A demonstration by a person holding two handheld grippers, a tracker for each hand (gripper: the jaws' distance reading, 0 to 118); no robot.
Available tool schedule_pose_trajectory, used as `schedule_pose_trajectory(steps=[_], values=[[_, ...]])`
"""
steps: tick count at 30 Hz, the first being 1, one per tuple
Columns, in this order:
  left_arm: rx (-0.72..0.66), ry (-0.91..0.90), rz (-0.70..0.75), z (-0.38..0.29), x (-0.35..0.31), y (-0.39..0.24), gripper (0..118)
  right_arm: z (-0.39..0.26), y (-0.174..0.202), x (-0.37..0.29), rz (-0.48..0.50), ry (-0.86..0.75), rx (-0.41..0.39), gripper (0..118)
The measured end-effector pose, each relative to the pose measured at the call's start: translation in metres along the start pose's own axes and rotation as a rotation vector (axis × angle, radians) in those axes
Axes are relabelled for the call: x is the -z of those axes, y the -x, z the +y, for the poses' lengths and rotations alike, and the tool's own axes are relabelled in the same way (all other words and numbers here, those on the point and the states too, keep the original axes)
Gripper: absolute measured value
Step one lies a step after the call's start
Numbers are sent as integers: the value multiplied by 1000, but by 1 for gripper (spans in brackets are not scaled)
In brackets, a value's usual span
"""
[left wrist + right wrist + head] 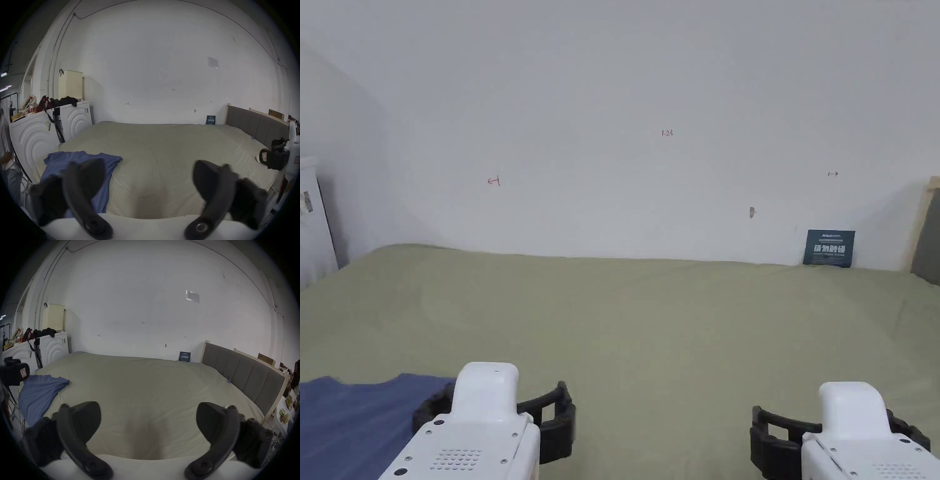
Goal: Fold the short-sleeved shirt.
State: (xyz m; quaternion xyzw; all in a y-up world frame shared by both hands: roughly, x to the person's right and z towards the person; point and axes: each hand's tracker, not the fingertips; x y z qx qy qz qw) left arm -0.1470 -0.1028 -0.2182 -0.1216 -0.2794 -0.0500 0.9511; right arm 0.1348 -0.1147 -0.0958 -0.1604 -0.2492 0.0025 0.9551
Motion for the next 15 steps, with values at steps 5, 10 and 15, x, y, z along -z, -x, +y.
schedule_pose_trajectory(steps=[5,10,15], values=[[11,18,42,-6,0,-5,0,-7,-2,0,-40,22,1,2],[13,28,56,-8,-5,2,0,-3,1,-3,9,42,-13,2],[-4,15,152,2,-31,51,0,16,37,-2,124,10,-7,2]])
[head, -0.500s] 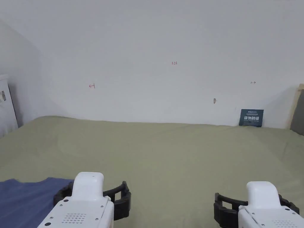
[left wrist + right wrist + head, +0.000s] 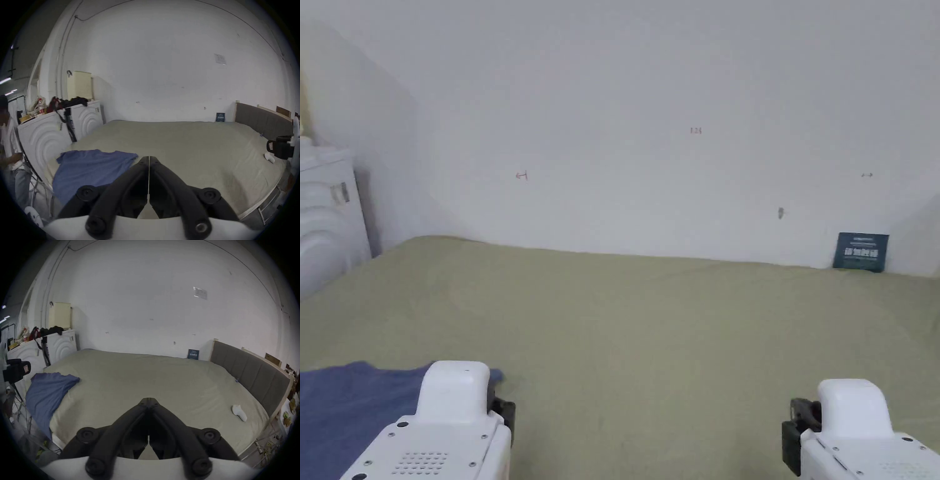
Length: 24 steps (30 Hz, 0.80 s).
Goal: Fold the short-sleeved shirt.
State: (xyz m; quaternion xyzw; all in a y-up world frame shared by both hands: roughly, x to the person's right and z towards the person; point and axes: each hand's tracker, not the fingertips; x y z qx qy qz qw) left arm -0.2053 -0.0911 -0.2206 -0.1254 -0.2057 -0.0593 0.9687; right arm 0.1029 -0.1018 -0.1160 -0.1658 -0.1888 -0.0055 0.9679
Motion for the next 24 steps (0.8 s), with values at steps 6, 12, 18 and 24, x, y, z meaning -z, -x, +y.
schedule_pose_trajectory(steps=[6,12,18,24], values=[[-56,2,234,-3,-58,80,0,22,100,13,252,-24,-42,2],[-95,19,434,-20,-126,127,0,33,191,5,494,-51,-91,2],[-139,56,495,-40,-160,144,0,26,233,-3,605,-29,-119,2],[-170,138,410,-47,-134,153,0,19,227,9,601,7,-112,2]])
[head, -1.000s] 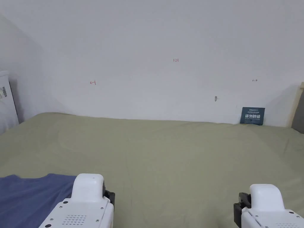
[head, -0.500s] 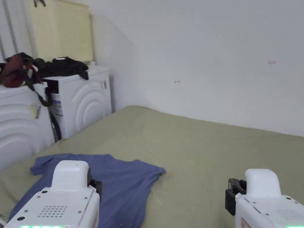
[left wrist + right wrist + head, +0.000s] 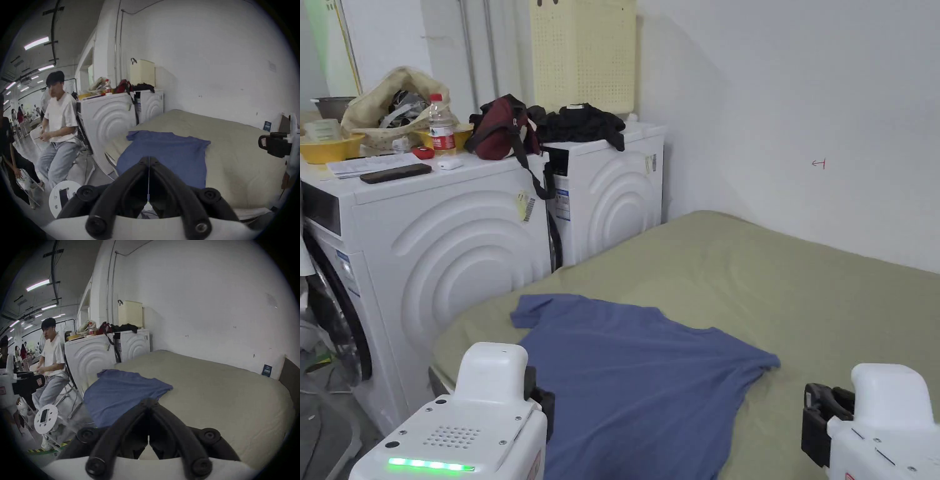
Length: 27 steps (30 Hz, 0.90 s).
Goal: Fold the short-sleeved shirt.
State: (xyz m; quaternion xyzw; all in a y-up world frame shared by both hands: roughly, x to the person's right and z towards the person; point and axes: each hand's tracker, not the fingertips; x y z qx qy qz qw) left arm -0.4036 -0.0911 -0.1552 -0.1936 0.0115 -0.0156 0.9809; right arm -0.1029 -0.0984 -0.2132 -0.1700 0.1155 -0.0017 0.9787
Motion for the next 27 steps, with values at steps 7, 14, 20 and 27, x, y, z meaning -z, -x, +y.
schedule_pose_trajectory(steps=[7,14,20,27], values=[[121,179,-225,30,114,-23,0,-9,-47,3,-72,38,44,2],[290,488,-398,76,294,-74,0,-18,-106,9,-194,62,87,2],[274,743,-479,80,432,-104,0,-29,-148,7,-262,54,120,2],[348,834,-398,56,491,-113,118,-42,-176,12,-267,76,165,2]])
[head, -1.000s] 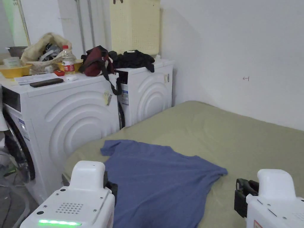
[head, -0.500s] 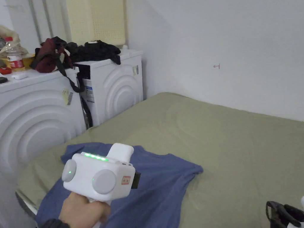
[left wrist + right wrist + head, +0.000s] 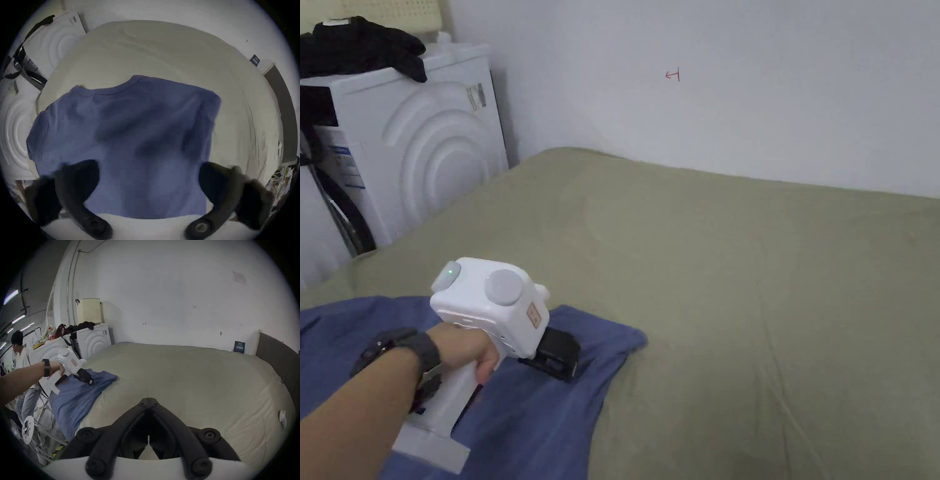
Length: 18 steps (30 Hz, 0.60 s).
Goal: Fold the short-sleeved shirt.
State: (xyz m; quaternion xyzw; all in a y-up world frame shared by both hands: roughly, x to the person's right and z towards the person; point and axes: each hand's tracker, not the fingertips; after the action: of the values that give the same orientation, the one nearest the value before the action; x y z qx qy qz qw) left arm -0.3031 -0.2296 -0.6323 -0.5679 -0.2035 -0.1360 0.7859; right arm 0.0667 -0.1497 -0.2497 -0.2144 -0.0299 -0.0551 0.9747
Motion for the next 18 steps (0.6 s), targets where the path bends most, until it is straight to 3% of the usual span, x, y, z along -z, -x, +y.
schedule_pose_trajectory(steps=[3,4,7,9,11,12,13,14,18], values=[[-97,-19,-71,-1,19,11,116,-7,-5,10,46,25,48,2],[-104,-3,-72,-5,20,-19,116,-10,-5,13,58,33,61,2],[-115,33,-54,-16,35,-38,115,-18,-4,20,61,59,57,2],[-92,-36,-20,-10,54,-5,108,-22,-1,21,51,75,38,2],[-113,-90,-21,-11,45,-2,56,-24,1,18,54,77,29,2],[-99,-135,3,-13,29,-7,15,-25,1,16,53,77,28,2],[-87,-149,32,-14,24,-6,1,-25,1,15,52,76,28,2],[-55,-159,78,-16,22,-5,1,-26,1,13,51,75,29,2],[-49,-181,33,-28,-4,-31,1,-26,-4,5,52,74,57,2]])
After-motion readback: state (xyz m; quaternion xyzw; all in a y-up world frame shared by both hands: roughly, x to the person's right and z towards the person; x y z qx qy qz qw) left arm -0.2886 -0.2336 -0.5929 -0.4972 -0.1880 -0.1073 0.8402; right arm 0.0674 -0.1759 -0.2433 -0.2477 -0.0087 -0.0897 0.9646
